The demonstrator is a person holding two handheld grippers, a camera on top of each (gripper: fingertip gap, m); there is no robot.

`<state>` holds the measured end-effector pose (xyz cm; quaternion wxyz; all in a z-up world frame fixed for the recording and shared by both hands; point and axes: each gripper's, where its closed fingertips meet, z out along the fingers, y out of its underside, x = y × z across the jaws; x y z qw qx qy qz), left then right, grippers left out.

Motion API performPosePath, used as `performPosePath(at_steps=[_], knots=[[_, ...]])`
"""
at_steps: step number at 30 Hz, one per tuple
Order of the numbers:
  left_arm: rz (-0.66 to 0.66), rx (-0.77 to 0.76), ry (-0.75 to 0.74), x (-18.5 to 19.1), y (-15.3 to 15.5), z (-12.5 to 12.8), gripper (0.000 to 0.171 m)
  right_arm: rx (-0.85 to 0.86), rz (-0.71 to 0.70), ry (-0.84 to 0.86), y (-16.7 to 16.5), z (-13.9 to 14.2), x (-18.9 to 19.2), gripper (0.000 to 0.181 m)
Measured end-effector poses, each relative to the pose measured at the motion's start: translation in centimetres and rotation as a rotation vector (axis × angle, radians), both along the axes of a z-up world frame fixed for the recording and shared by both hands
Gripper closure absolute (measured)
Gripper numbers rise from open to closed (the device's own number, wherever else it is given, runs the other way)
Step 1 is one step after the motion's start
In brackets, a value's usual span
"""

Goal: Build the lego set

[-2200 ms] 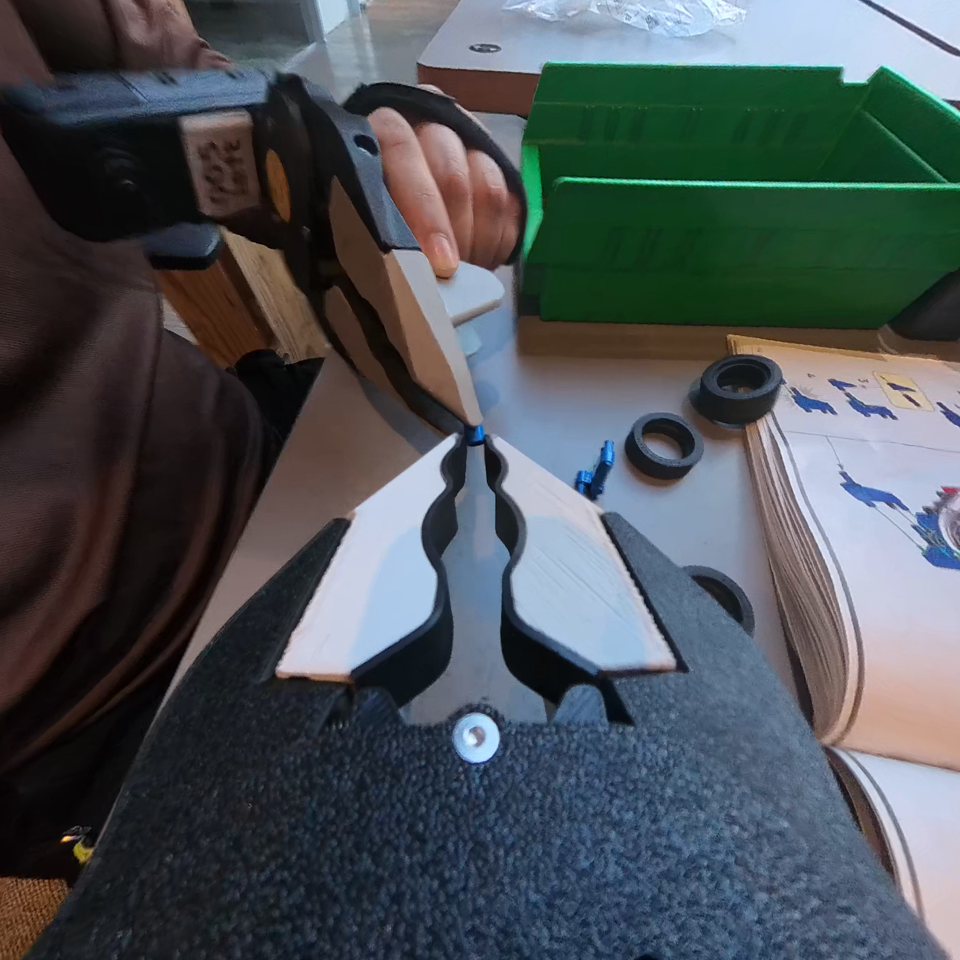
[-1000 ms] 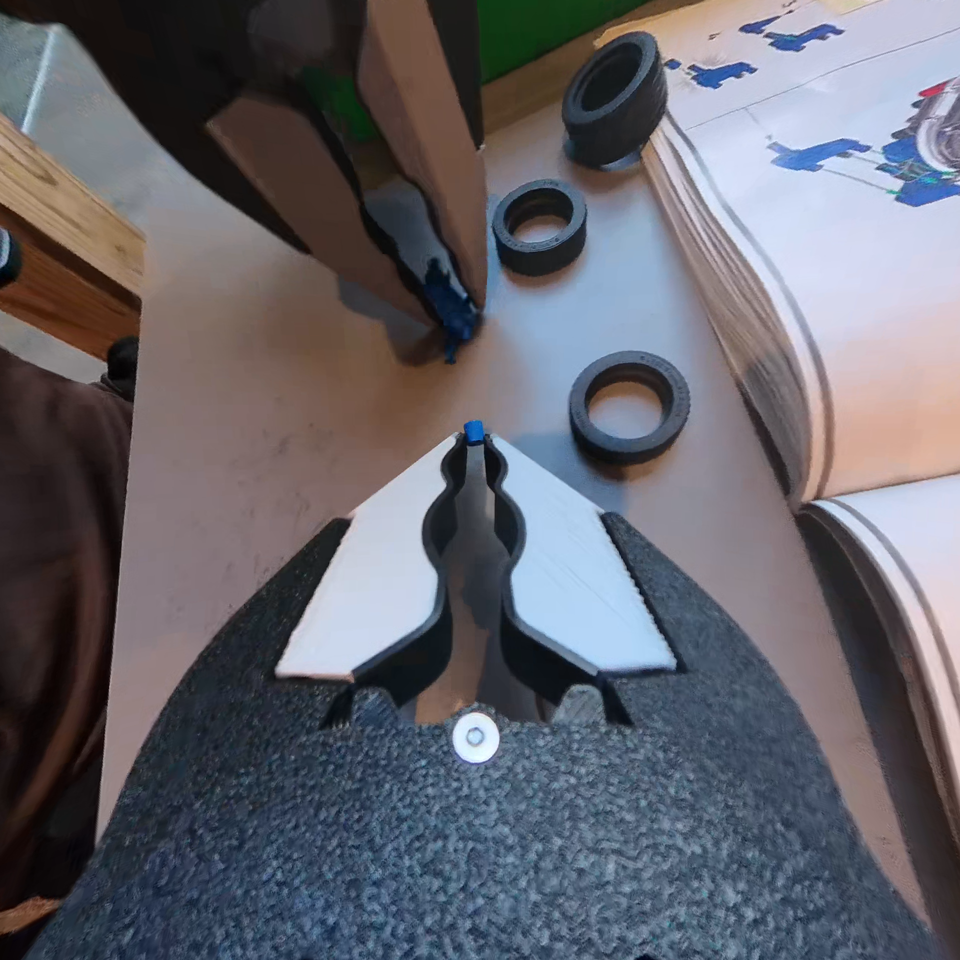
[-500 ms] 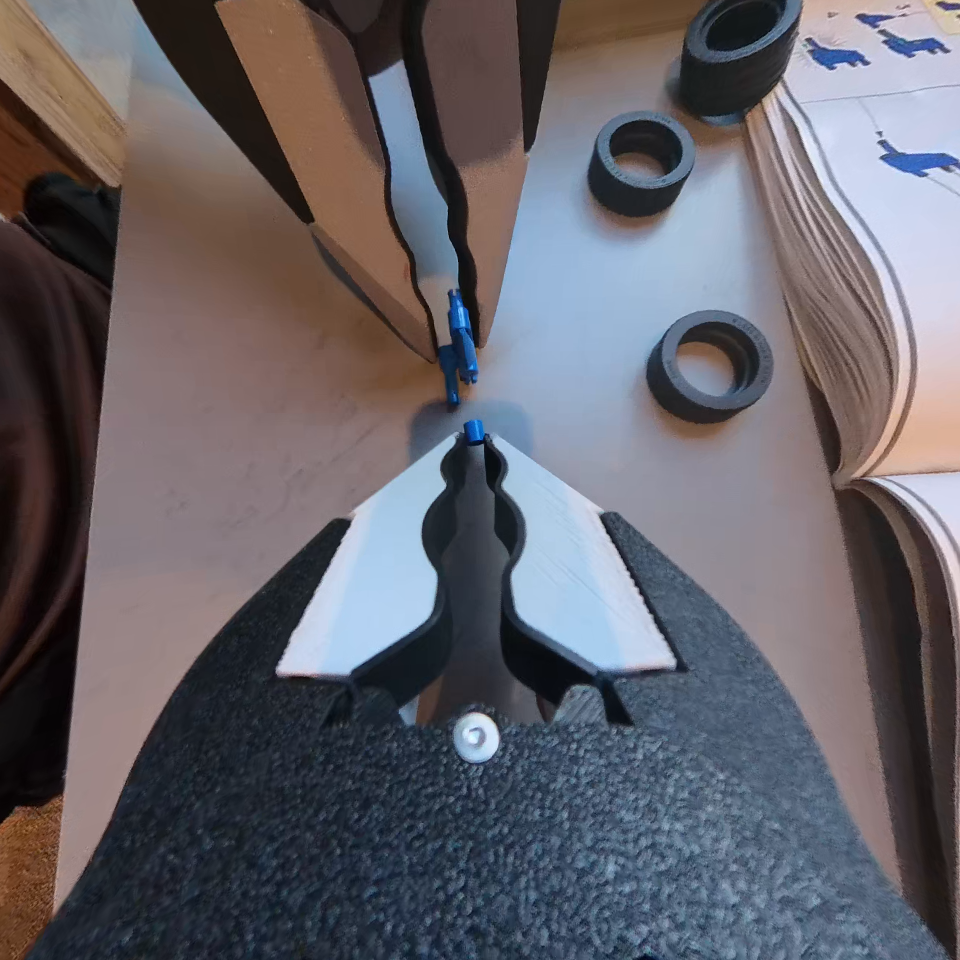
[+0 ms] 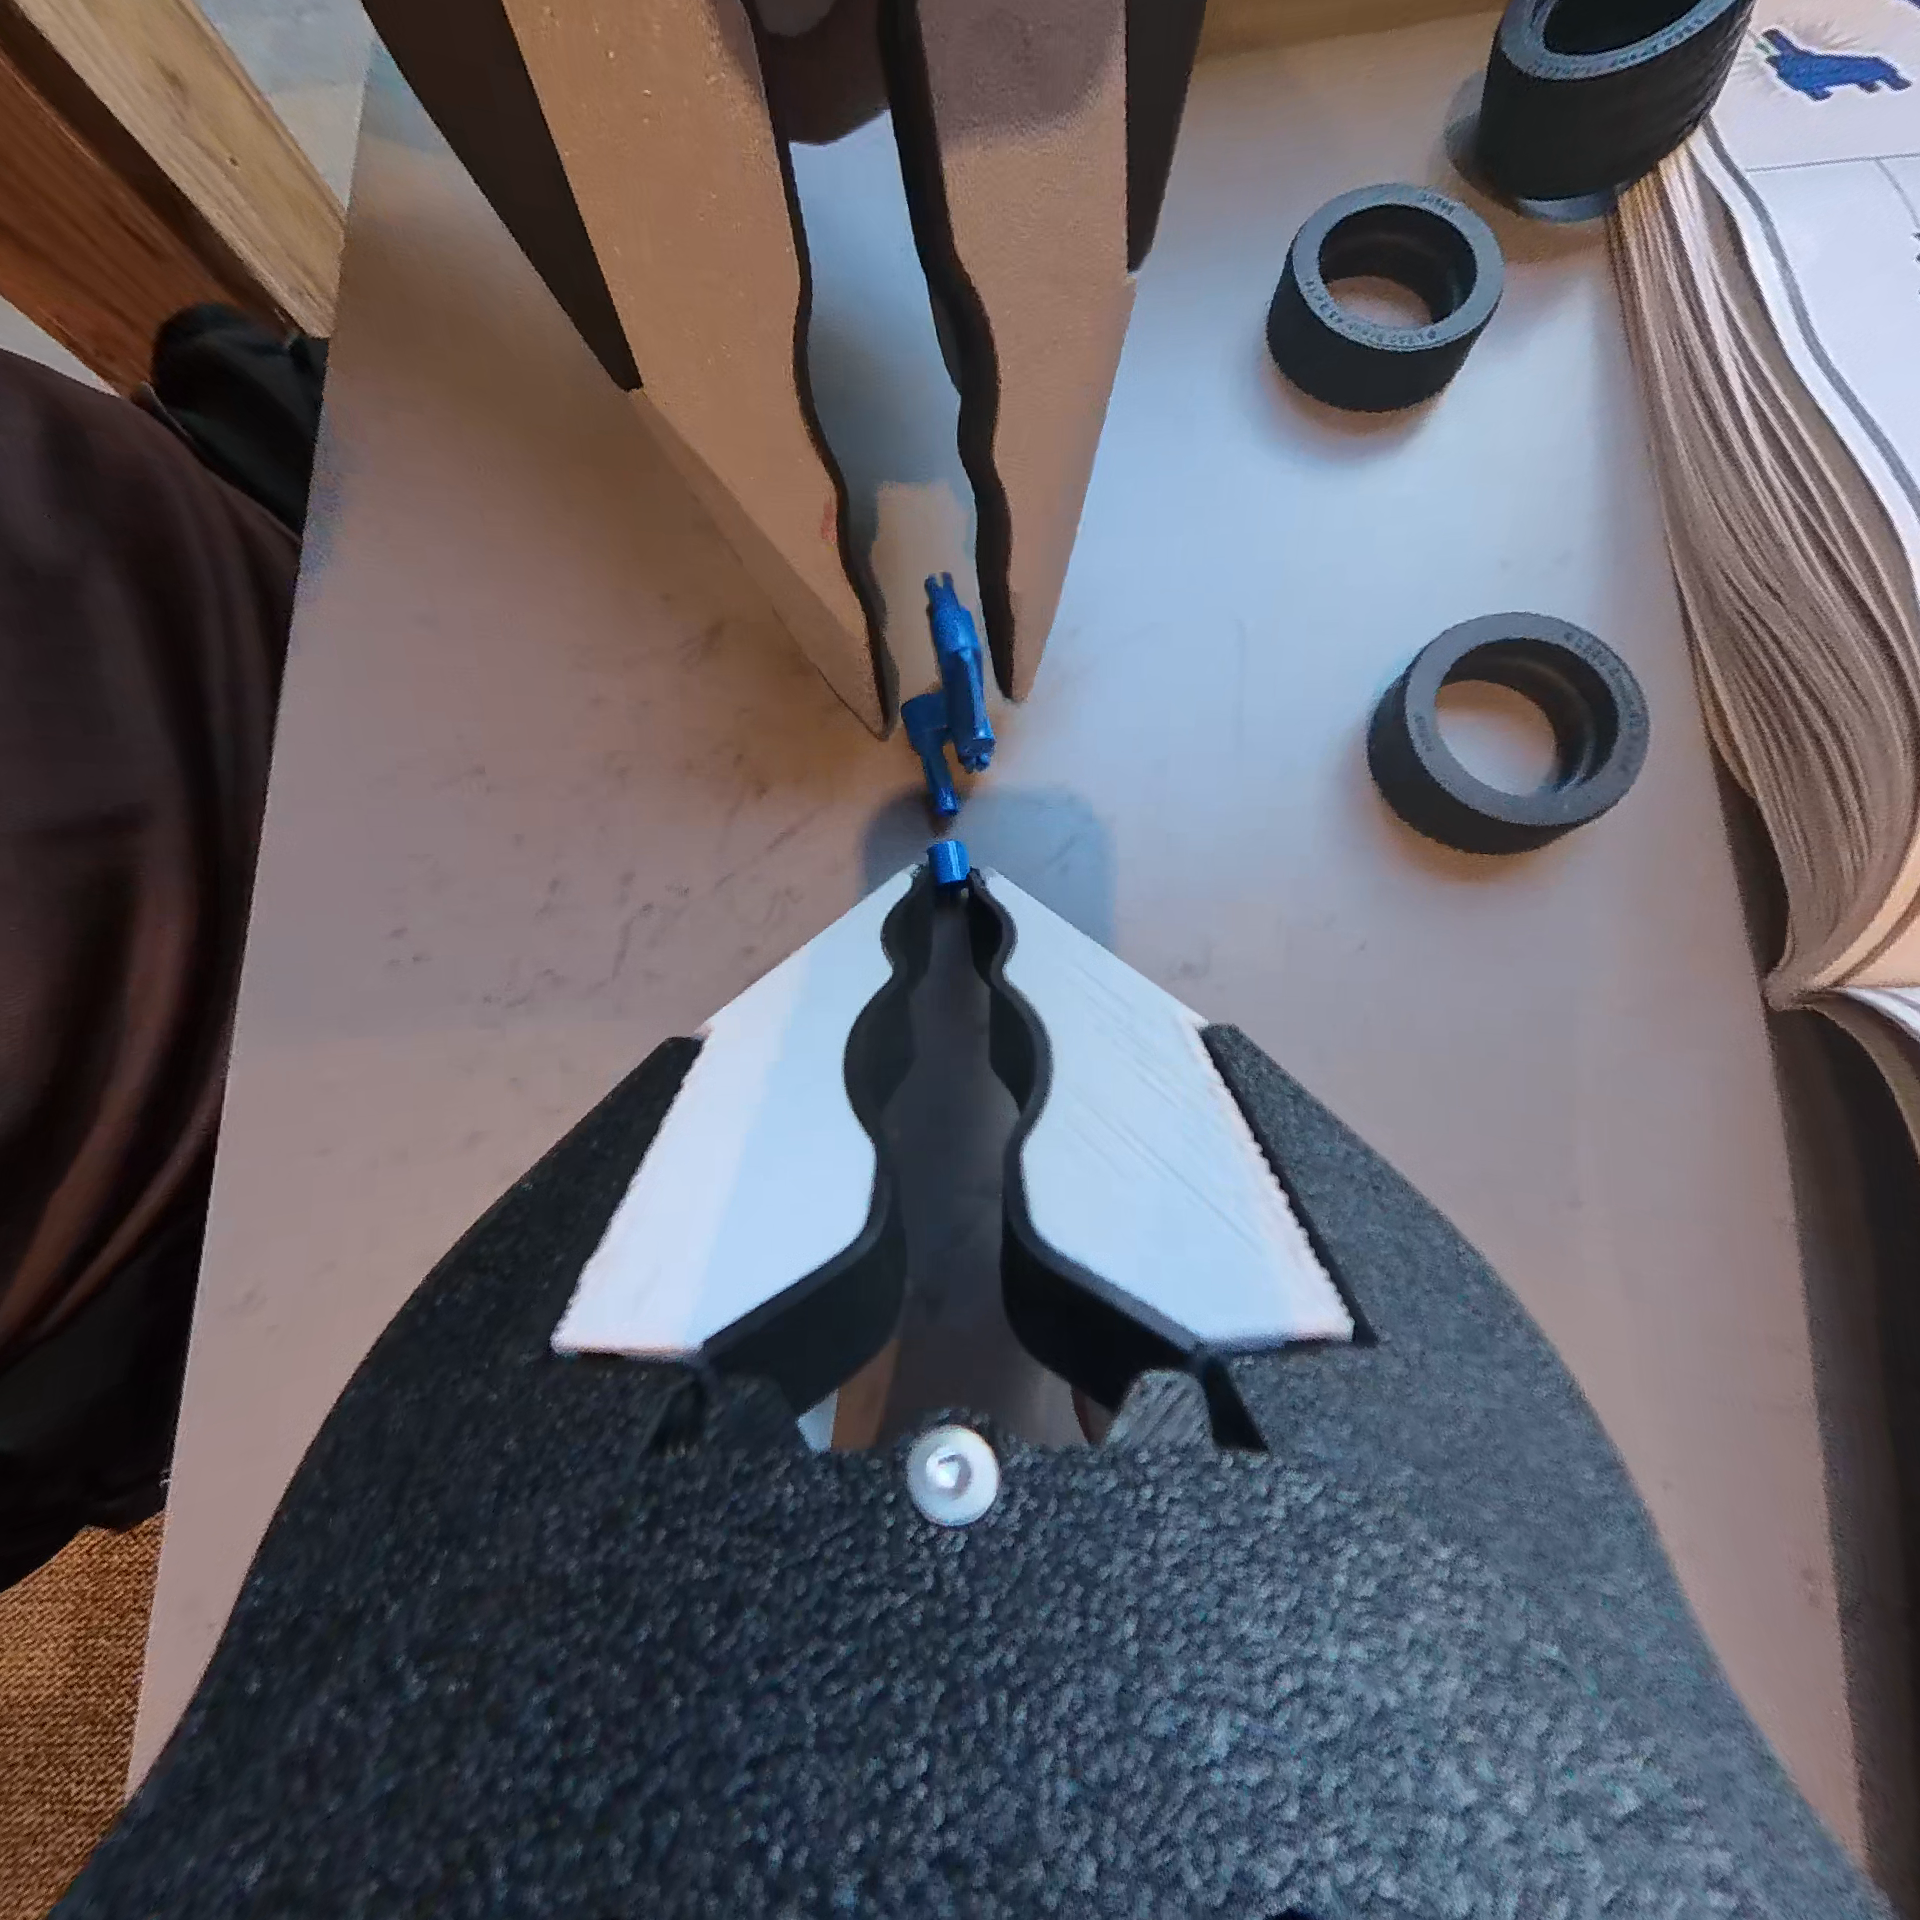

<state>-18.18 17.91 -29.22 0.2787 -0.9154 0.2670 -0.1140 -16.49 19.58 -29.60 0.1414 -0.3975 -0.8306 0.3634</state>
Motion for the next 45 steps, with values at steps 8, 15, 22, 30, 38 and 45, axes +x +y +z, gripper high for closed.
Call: performPosePath(at_steps=[8,15,22,30,38,45], knots=[[-0.024,0.038,-0.081,0.6,0.4,-0.1,0.16,-0.015,0.004,-0.016,-0.1,-0.1,-0.2,0.175],[-0.004,0.085,-0.149,0.7,0.6,-0.1,0.161,-0.036,0.01,-0.03,-0.1,-0.1,-0.2,0.175],[-0.003,0.123,-0.187,0.6,0.7,0.0,0.161,-0.037,0.014,-0.026,-0.1,-0.1,-0.3,0.175],[-0.061,0.151,-0.19,1.2,0.5,0.2,0.167,-0.043,0.025,-0.027,-0.2,-0.1,-0.3,0.175],[-0.043,0.186,-0.147,0.9,1.0,0.2,0.167,-0.055,0.031,-0.043,0.3,-0.1,0.2,0.175],[-0.037,0.214,-0.114,0.7,1.2,0.3,0.167,-0.05,0.036,-0.038,0.0,-0.1,0.1,0.175]])
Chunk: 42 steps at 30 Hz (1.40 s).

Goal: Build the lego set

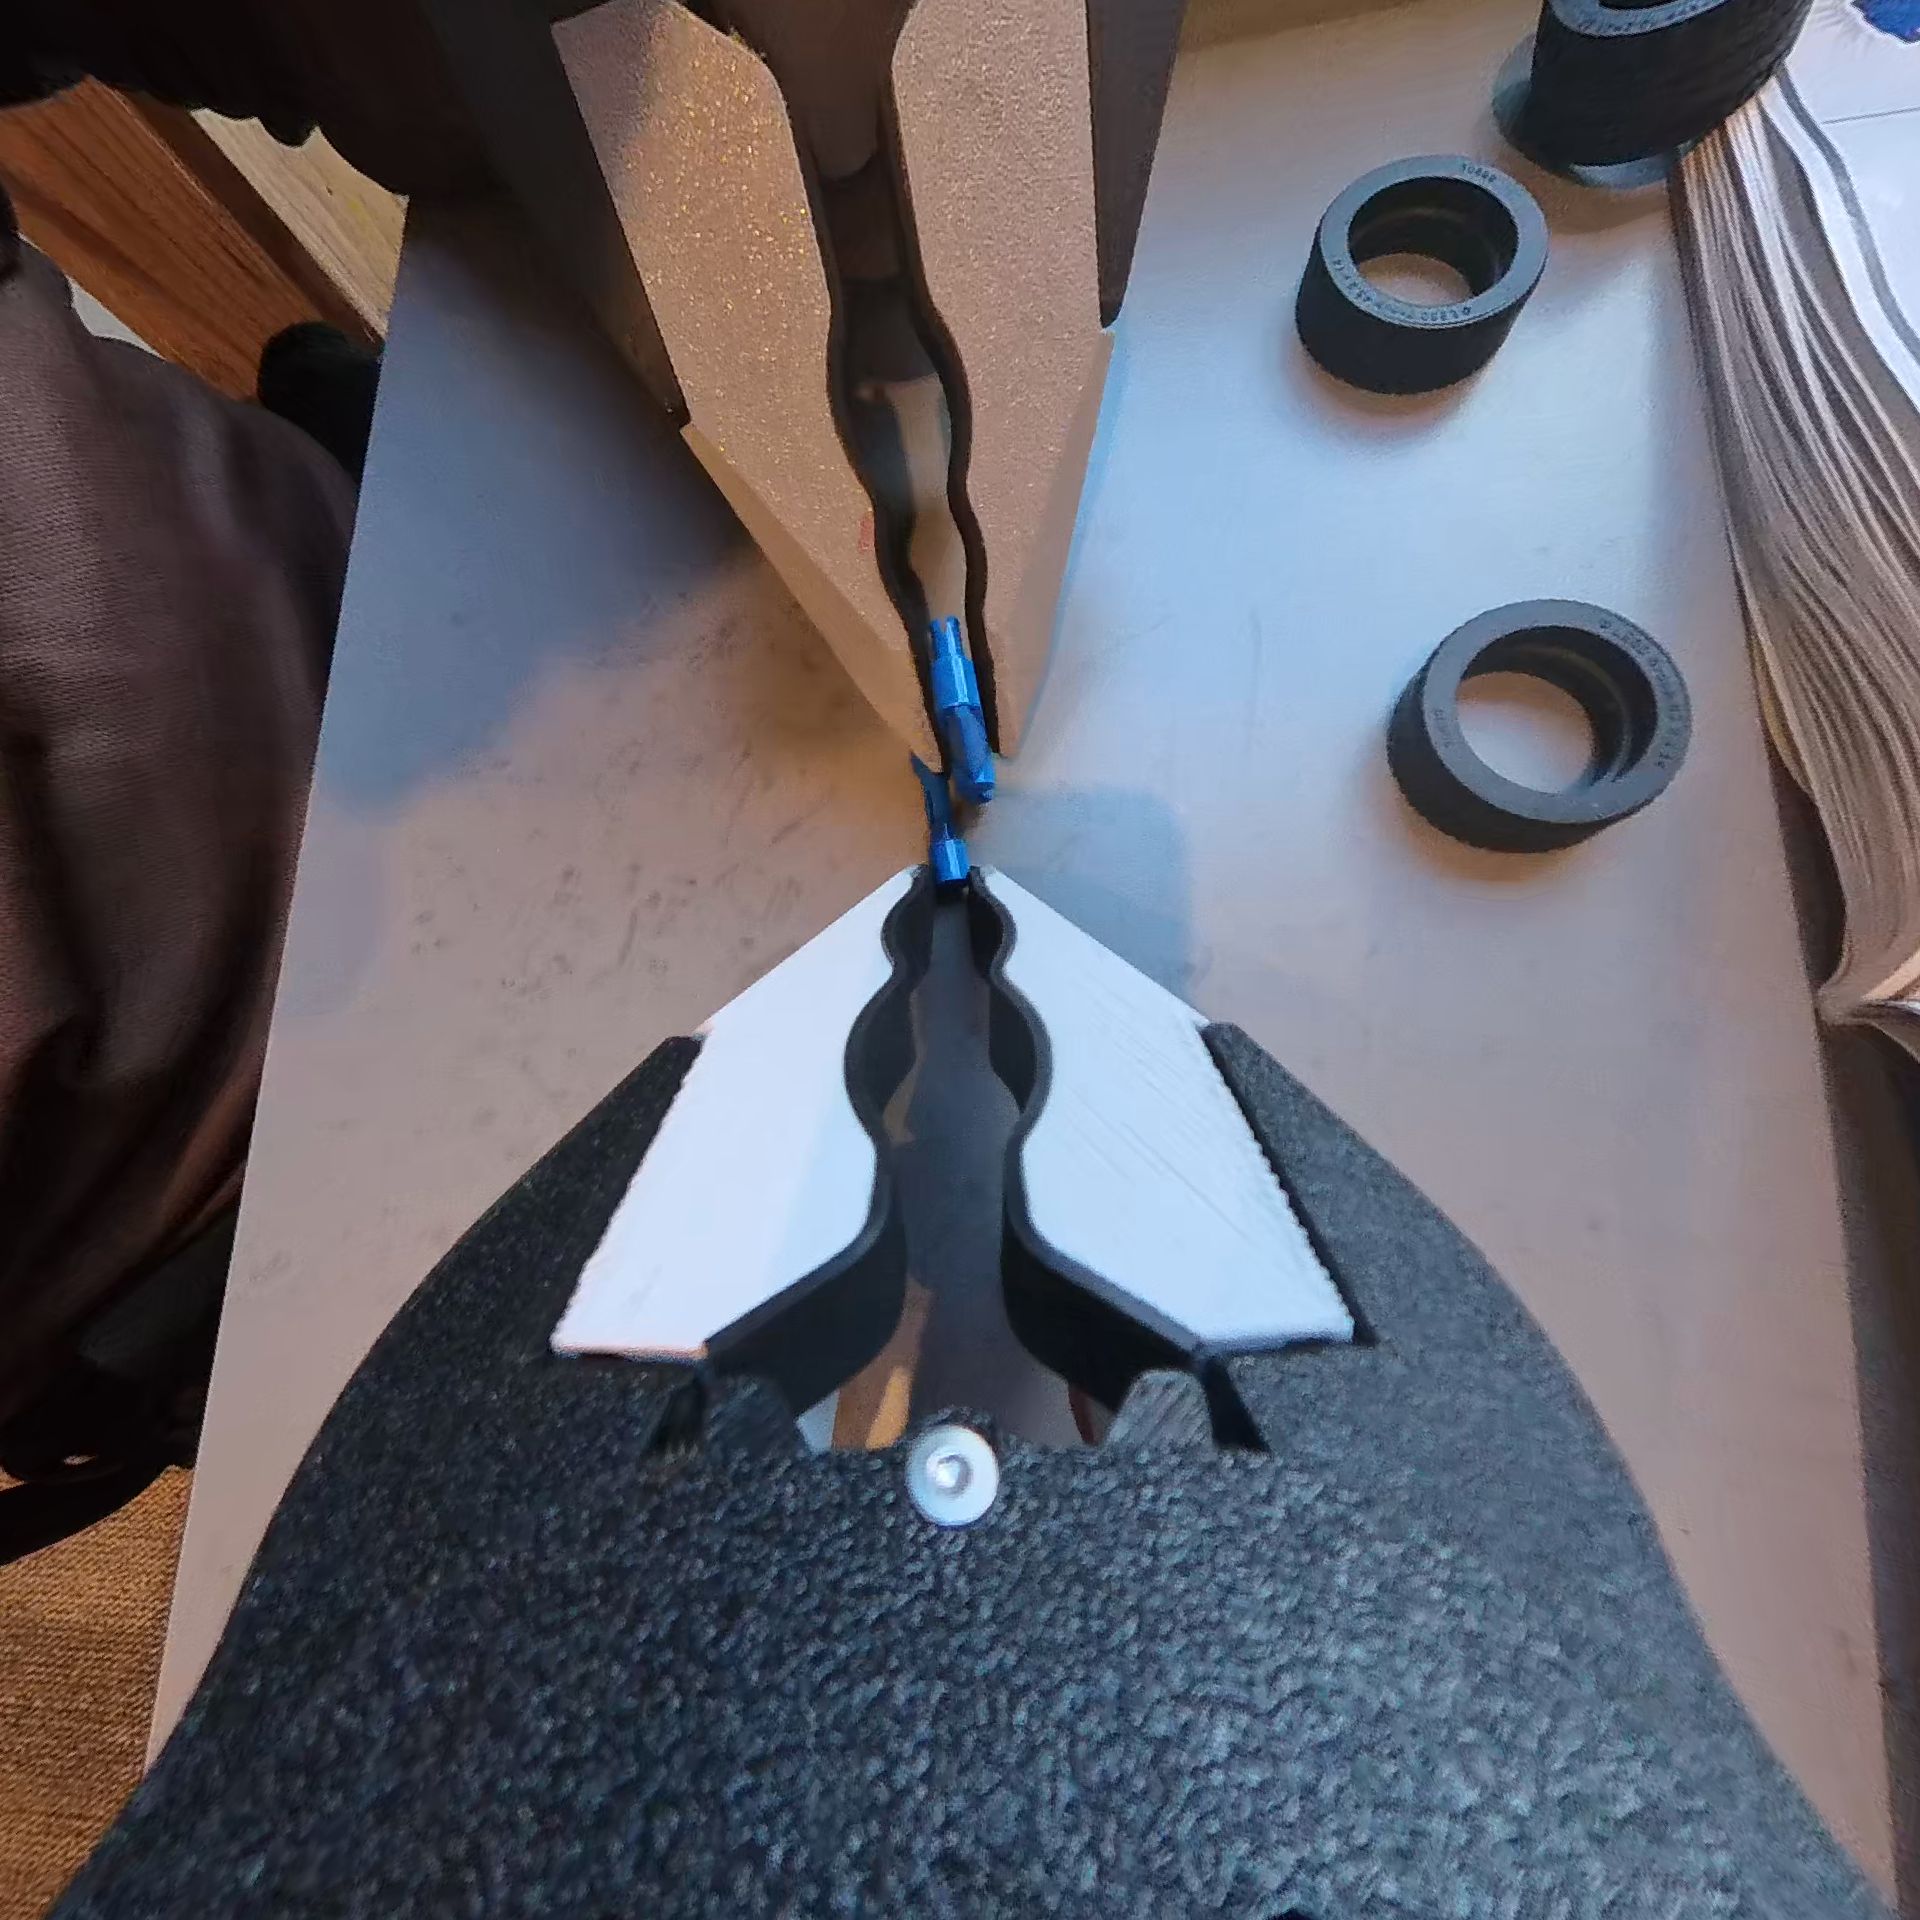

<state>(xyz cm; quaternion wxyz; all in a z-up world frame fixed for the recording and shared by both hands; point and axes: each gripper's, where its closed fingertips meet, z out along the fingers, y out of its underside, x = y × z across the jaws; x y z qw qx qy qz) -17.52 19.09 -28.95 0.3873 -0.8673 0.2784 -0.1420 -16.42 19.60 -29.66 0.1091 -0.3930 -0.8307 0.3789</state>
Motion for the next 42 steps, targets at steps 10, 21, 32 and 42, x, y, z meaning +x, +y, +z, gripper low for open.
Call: performPosePath(at_steps=[10,21,32,42], knots=[[0.017,0.018,0.02,-0.2,0.1,0.0,0.168,-0.024,-0.018,-0.02,0.1,0.0,-0.2,0.175],[0.057,0.04,0.026,-0.5,0.4,0.3,0.168,-0.03,-0.058,-0.018,-0.1,0.0,-0.5,0.175],[0.066,-0.031,-0.054,-0.8,0.3,0.0,0.167,-0.056,-0.063,-0.035,-0.1,0.0,-0.7,0.175],[0.045,-0.085,-0.088,-1.2,-0.1,-0.2,0.139,-0.05,-0.055,-0.032,-0.2,0.0,-0.5,0.175]])
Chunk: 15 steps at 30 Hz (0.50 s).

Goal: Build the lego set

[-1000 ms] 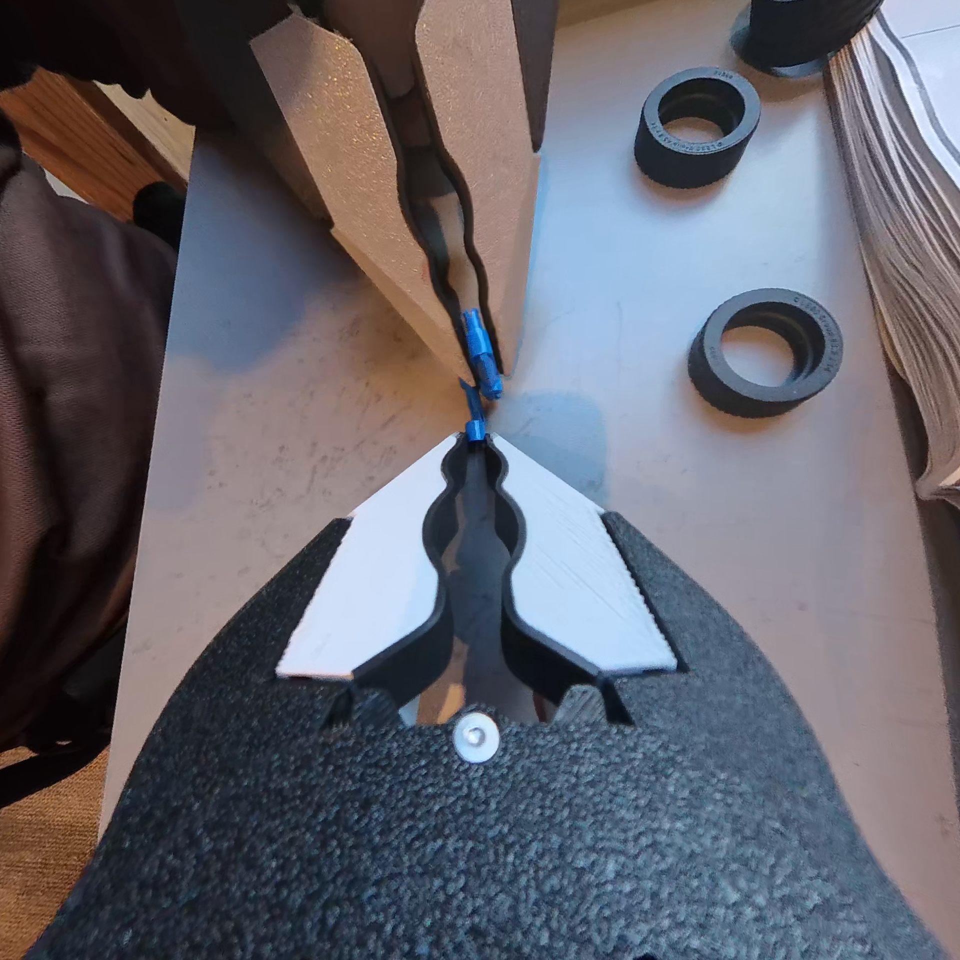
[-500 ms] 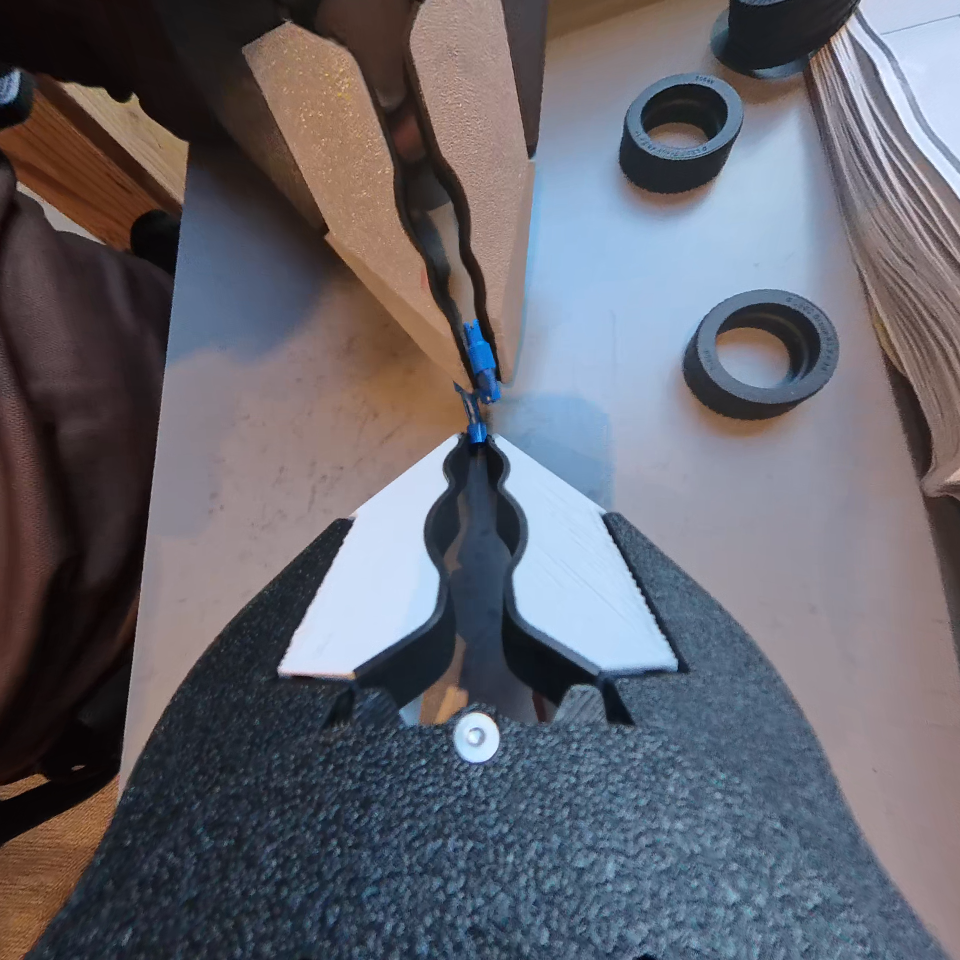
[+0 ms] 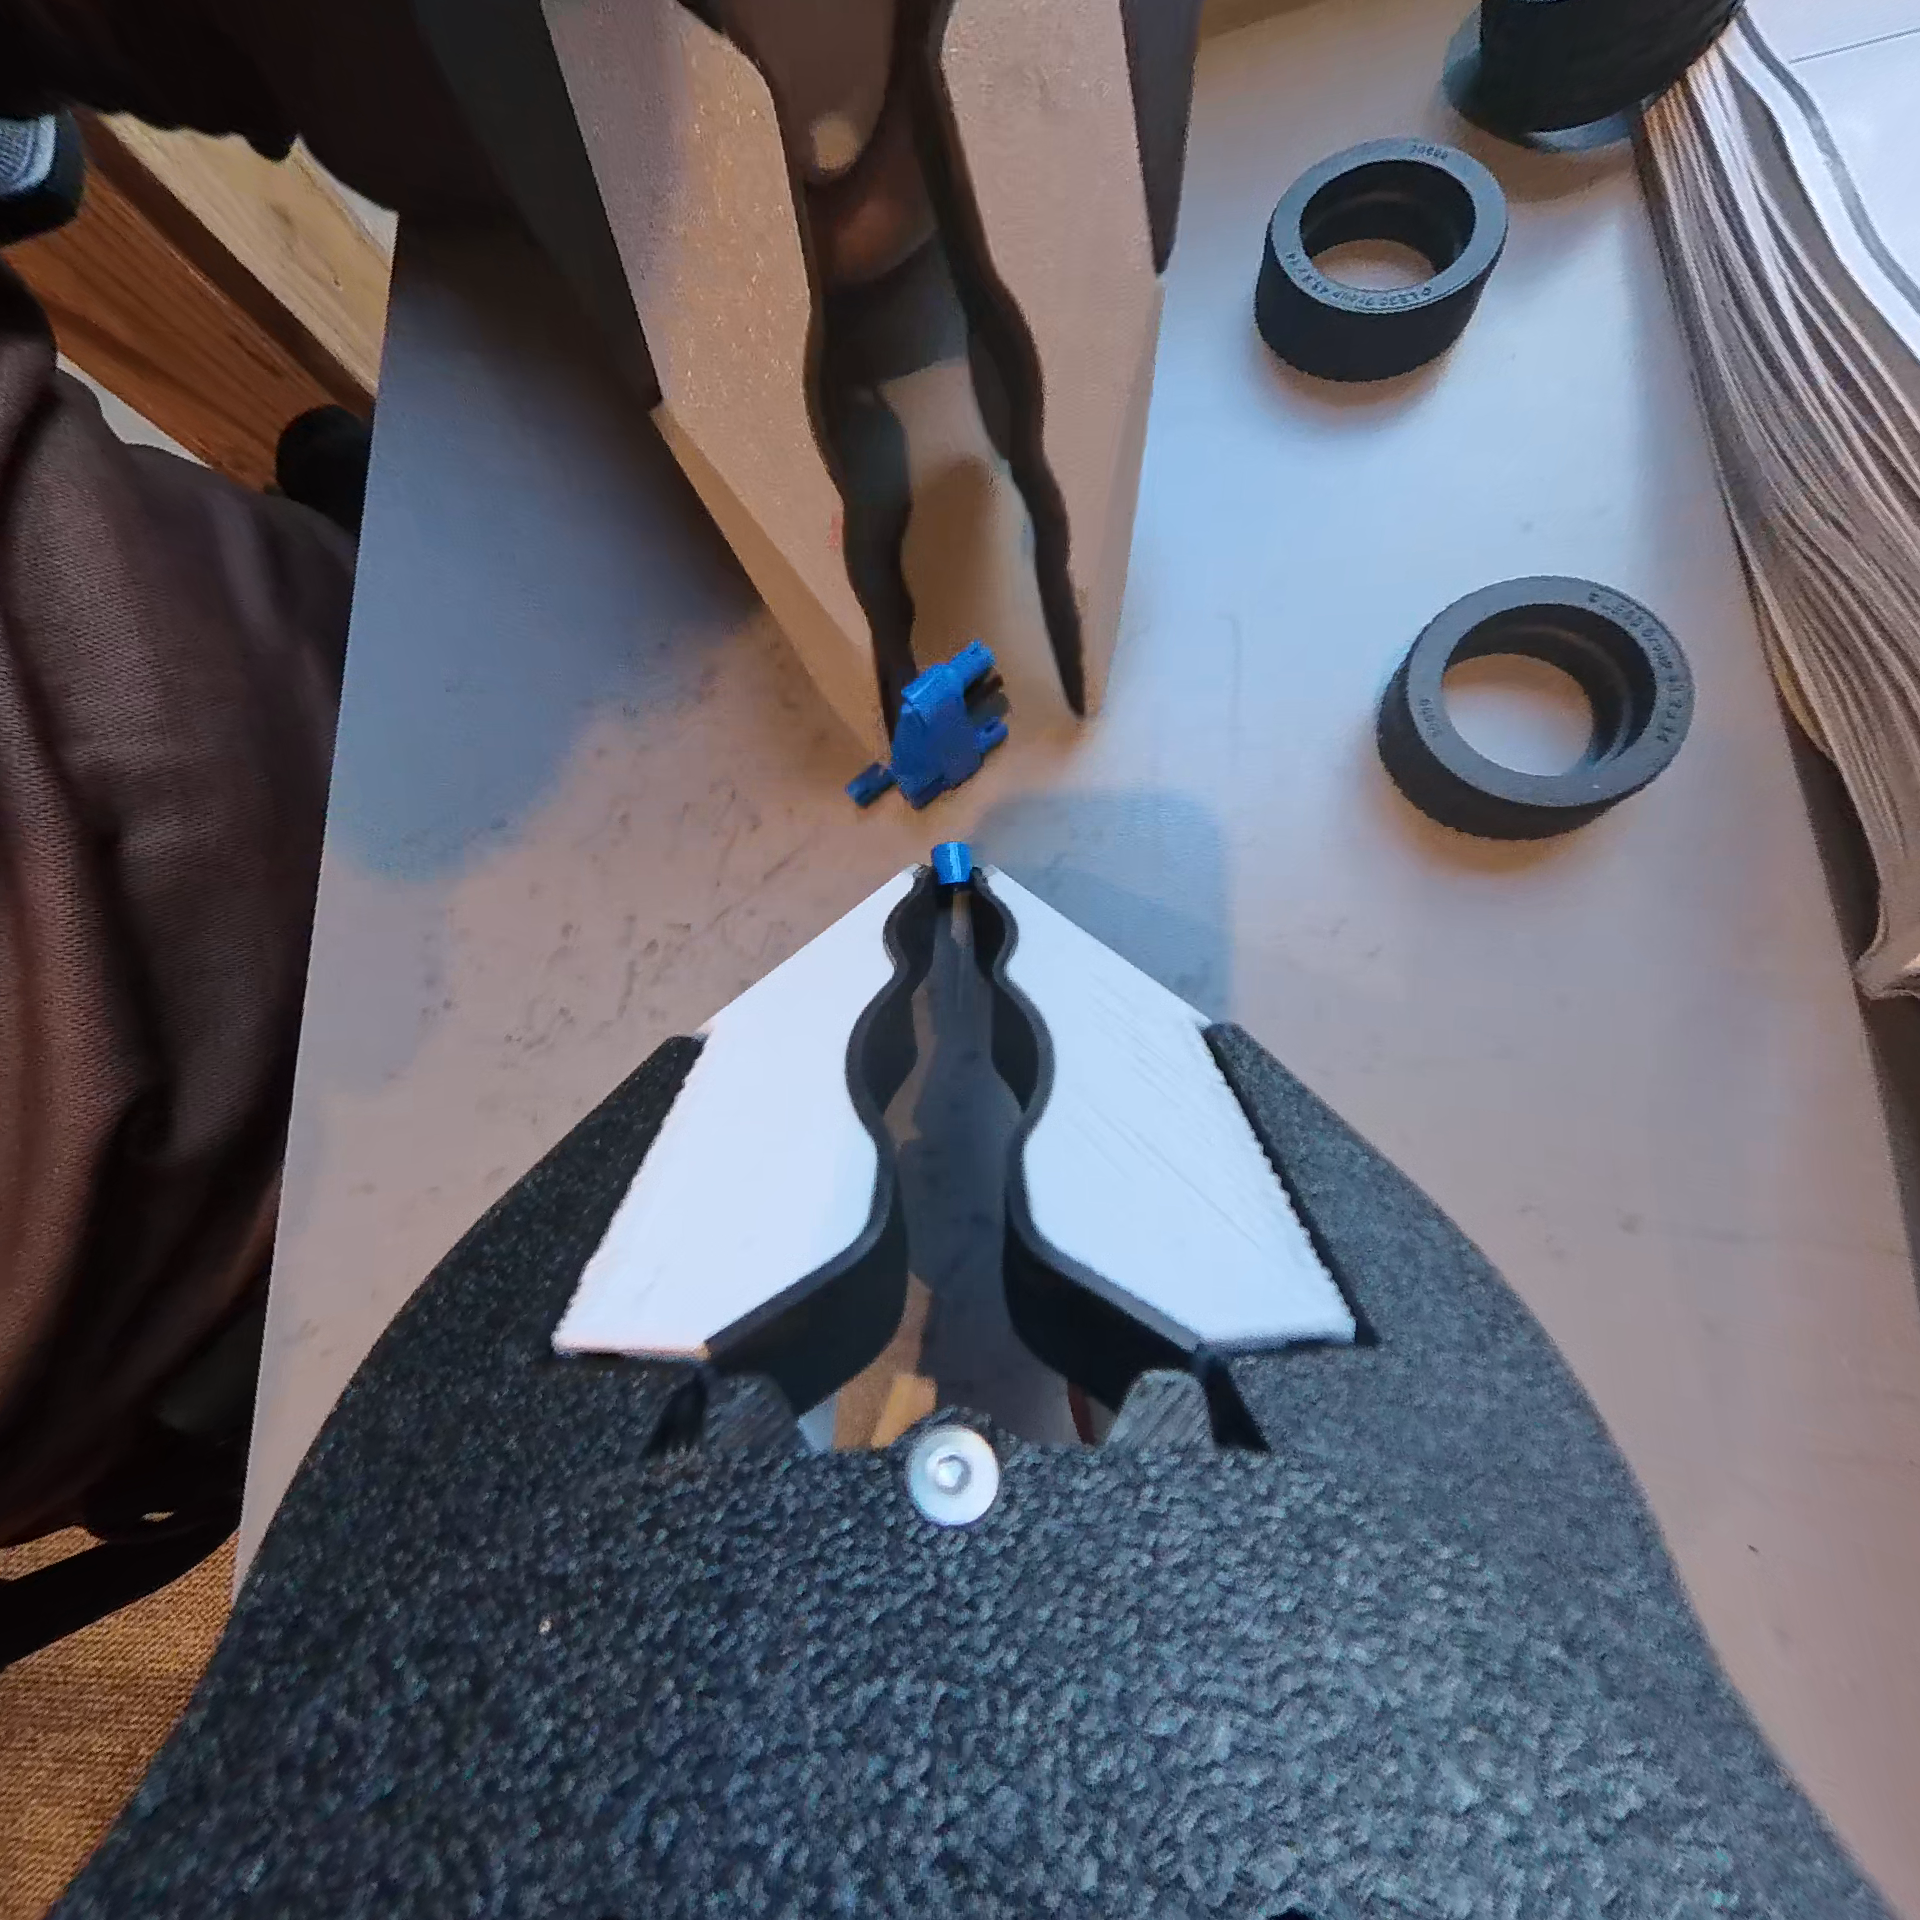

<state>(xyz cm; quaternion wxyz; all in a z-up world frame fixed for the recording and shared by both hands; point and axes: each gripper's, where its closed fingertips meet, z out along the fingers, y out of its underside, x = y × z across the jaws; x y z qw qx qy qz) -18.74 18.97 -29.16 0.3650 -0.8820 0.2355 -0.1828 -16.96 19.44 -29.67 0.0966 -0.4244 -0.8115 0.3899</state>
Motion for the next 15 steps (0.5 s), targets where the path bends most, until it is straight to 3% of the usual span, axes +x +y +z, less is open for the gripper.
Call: performPosePath(at_steps=[8,15], knots=[[-0.154,0.008,0.131,-0.6,-1.2,0.0,0.132,0.002,0.017,0.001,-0.2,0.0,0.3,0.175],[-0.267,0.046,0.292,-0.6,0.0,-0.3,0.125,0.002,0.034,0.0,-0.2,0.0,0.7,0.175]])
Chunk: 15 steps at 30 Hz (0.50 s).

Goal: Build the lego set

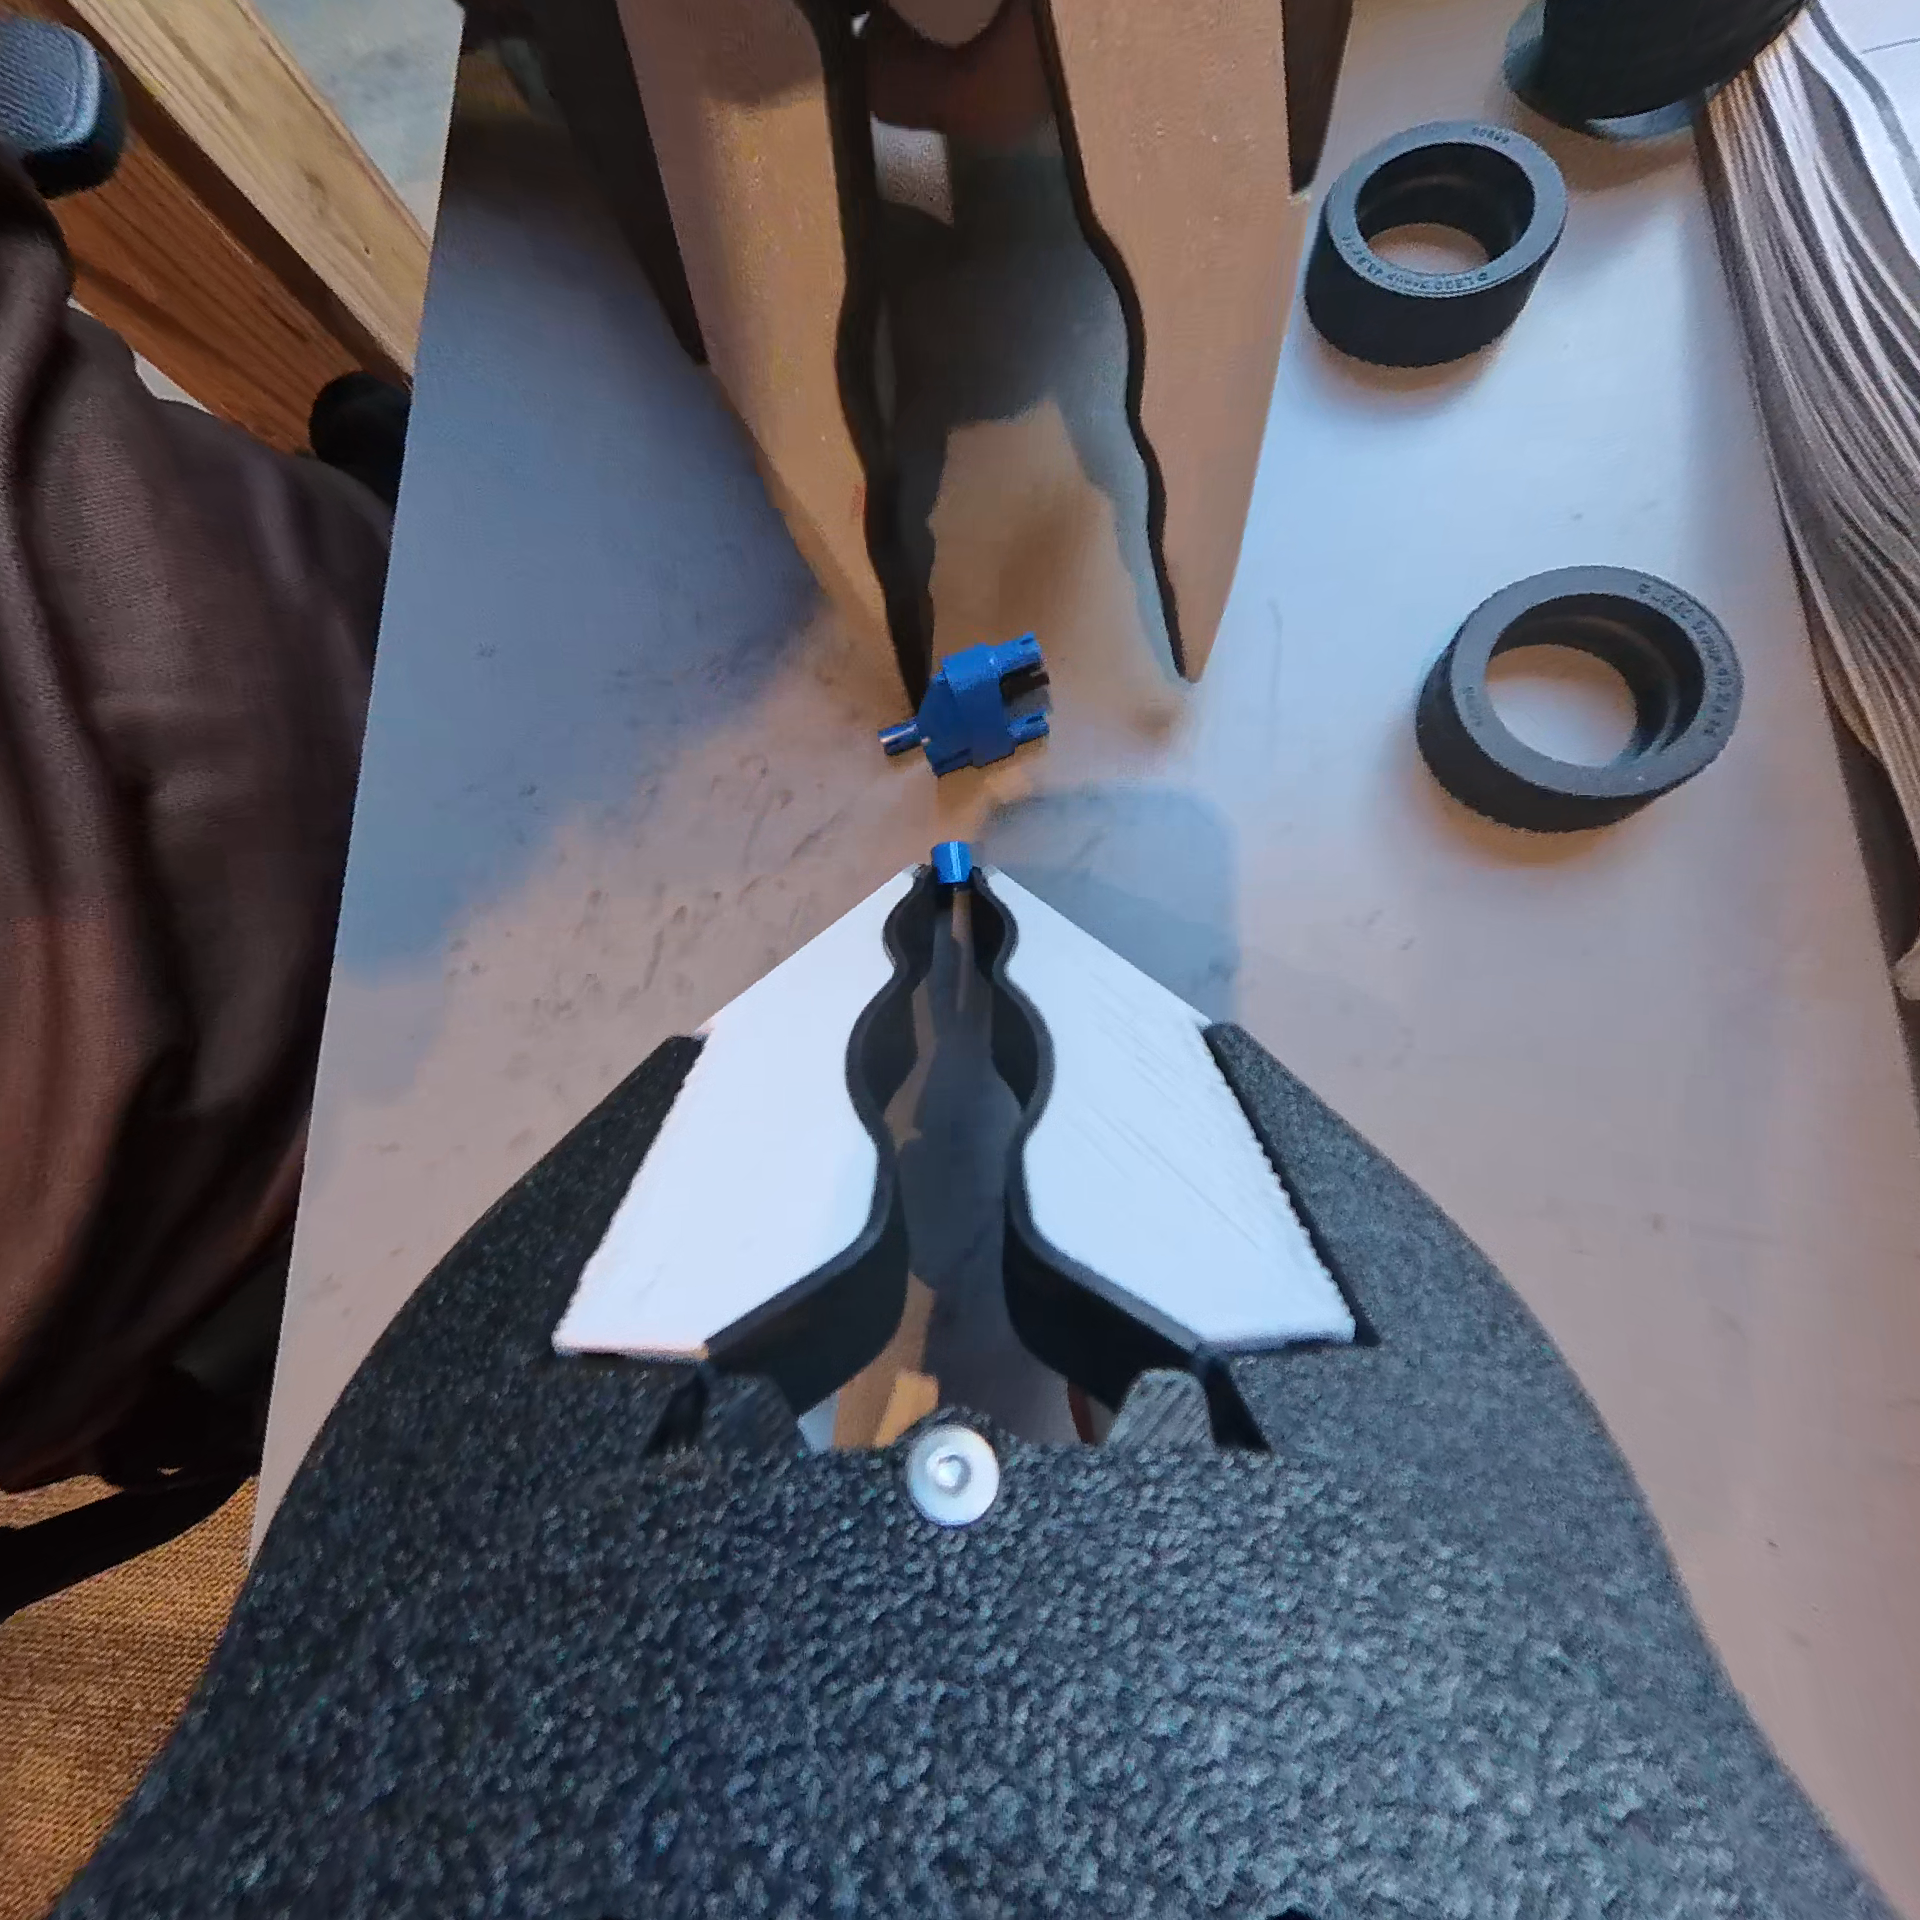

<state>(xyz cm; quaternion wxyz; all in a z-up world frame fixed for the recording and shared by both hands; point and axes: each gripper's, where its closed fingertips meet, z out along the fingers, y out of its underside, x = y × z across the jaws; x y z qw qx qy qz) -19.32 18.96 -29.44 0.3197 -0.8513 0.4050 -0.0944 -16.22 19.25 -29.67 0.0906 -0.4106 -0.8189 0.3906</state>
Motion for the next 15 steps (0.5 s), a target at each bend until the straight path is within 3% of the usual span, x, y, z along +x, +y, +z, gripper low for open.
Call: performPosePath(at_steps=[4,8,12,15], knots=[[-0.036,-0.019,0.011,0.6,0.2,-0.1,0.13,-0.008,0.01,-0.006,0.2,0.0,0.5,0.174],[0.062,-0.052,-0.003,1.3,0.2,-0.2,0.155,-0.002,0.003,-0.005,0.5,0.0,0.6,0.175],[0.217,-0.08,-0.014,1.6,-0.1,-0.1,0.15,0.004,-0.004,-0.005,0.5,0.0,0.5,0.174],[0.201,-0.079,-0.067,2.1,-0.5,1.1,0.145,-0.002,-0.008,-0.011,0.5,0.0,0.6,0.174]])
